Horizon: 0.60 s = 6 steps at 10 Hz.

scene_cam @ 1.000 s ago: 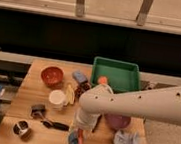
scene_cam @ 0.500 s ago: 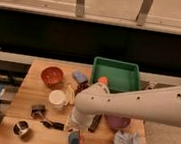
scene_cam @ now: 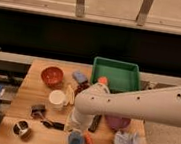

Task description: Place pepper in plastic cup

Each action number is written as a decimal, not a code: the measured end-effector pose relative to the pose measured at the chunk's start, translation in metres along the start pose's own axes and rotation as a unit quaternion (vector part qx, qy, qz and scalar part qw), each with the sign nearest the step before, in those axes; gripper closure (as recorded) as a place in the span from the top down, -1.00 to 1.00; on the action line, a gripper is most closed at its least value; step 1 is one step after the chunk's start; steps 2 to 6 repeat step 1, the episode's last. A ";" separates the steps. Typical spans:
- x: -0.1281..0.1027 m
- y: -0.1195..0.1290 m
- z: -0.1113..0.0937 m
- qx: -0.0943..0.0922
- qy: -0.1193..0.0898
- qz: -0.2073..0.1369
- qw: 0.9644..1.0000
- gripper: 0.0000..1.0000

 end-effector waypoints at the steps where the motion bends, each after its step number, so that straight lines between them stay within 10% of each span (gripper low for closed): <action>1: 0.000 0.000 0.000 0.000 0.000 0.000 1.000 0.13; 6: 0.000 0.000 0.000 0.000 0.000 0.000 1.000 0.13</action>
